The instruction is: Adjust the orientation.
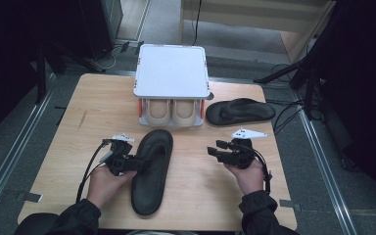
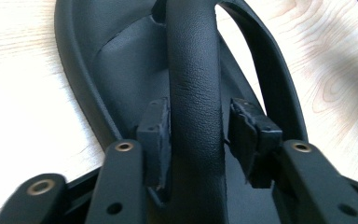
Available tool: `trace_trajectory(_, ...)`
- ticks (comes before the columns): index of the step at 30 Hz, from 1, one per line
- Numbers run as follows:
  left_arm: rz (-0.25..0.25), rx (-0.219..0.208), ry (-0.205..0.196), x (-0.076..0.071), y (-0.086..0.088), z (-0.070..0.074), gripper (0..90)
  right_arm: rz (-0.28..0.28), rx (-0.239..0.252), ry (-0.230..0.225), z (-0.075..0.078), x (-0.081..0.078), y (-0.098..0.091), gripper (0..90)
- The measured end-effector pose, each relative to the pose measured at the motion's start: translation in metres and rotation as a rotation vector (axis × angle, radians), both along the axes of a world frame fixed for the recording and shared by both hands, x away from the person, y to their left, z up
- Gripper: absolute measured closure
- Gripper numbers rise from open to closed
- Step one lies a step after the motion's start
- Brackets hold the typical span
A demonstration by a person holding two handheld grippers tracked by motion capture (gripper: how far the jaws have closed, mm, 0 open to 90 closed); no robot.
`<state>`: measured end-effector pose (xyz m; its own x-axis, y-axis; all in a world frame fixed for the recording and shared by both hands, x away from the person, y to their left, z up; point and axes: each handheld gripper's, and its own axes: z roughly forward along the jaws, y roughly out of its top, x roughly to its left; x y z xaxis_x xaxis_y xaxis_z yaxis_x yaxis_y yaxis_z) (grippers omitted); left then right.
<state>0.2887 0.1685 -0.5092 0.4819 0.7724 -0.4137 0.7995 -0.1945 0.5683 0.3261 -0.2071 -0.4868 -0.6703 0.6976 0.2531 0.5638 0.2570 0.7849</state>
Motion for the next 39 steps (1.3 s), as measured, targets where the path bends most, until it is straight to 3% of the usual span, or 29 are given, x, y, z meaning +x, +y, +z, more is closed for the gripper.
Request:
trace_trajectory(7, -0.009, 0.013, -0.047, -0.001, 0.006, 0.017, 52.3, -0.006, 0.002, -0.007, 0.001, 0.0, -0.002, 48.7)
trace_trajectory(12, -0.005, 0.003, -0.032, 0.001, 0.019, 0.022, 52.4, -0.014, 0.006, -0.008, 0.002, 0.001, -0.006, 50.3)
trace_trajectory(16, 0.0, 0.022, -0.037, 0.004, 0.028, 0.025, 55.9, -0.024, -0.008, -0.012, 0.004, 0.0, -0.011, 56.8)
trace_trajectory(22, 0.023, 0.003, -0.044, 0.006, 0.042, 0.029, 61.5, -0.039, -0.017, -0.008, 0.005, 0.002, -0.018, 71.9)
trace_trajectory(25, 0.038, 0.006, -0.051, 0.008, 0.047, 0.029, 60.6, -0.05, -0.041, -0.023, 0.006, 0.005, -0.021, 84.2)
trace_trajectory(28, 0.053, 0.01, -0.055, 0.009, 0.053, 0.028, 58.3, -0.064, -0.028, -0.018, 0.008, 0.009, -0.026, 90.0)
trace_trajectory(34, 0.057, 0.014, -0.053, 0.011, 0.062, 0.029, 57.1, -0.108, -0.032, -0.002, 0.007, 0.023, -0.039, 90.0)
trace_trajectory(39, 0.062, 0.019, -0.059, 0.012, 0.067, 0.029, 57.0, -0.126, -0.046, -0.016, 0.006, 0.03, -0.044, 90.0)
